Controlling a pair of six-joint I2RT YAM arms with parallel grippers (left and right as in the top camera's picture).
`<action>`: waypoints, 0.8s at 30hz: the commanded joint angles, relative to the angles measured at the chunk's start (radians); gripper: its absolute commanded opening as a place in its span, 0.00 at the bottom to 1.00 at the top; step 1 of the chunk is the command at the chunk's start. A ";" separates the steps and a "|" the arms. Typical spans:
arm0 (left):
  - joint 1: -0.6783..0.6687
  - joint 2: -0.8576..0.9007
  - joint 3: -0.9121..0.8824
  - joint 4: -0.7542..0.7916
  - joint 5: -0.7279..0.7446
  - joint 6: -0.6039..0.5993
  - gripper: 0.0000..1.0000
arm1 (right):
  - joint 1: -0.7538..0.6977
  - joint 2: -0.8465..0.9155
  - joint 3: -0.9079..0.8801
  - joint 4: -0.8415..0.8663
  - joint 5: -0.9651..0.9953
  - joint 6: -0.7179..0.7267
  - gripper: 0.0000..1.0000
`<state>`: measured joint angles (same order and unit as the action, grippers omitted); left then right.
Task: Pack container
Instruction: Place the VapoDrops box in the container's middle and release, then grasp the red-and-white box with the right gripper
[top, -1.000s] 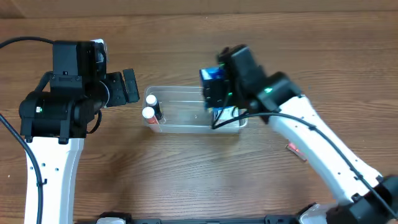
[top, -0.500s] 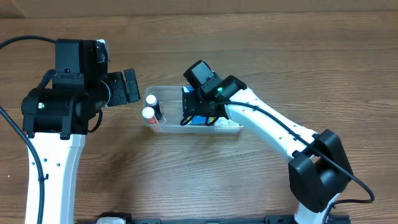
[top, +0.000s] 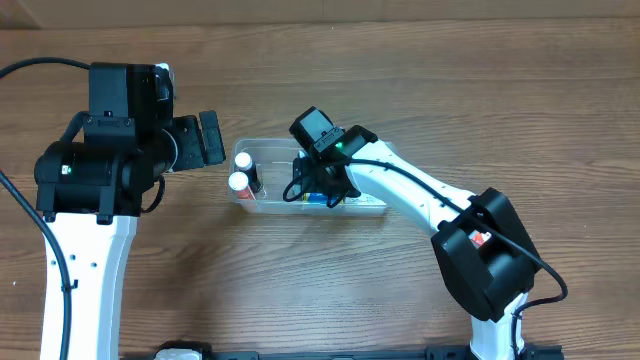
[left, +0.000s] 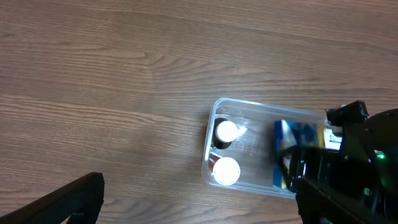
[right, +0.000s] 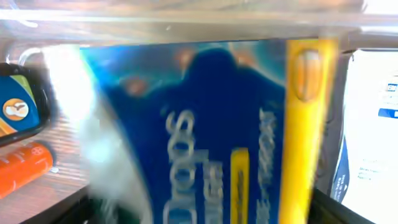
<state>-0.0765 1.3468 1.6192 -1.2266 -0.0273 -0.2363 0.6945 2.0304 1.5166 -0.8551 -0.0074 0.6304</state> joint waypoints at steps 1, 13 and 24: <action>0.005 0.008 0.018 -0.002 -0.010 -0.011 1.00 | 0.006 0.001 0.018 0.005 0.036 -0.010 0.87; 0.005 0.008 0.018 -0.004 -0.010 -0.010 1.00 | -0.038 -0.295 0.165 -0.195 0.304 0.003 0.95; 0.005 0.008 0.018 -0.003 -0.010 -0.010 1.00 | -0.581 -0.491 0.106 -0.506 0.273 0.024 1.00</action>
<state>-0.0765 1.3468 1.6192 -1.2324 -0.0273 -0.2363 0.2165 1.5299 1.6699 -1.3388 0.2874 0.6594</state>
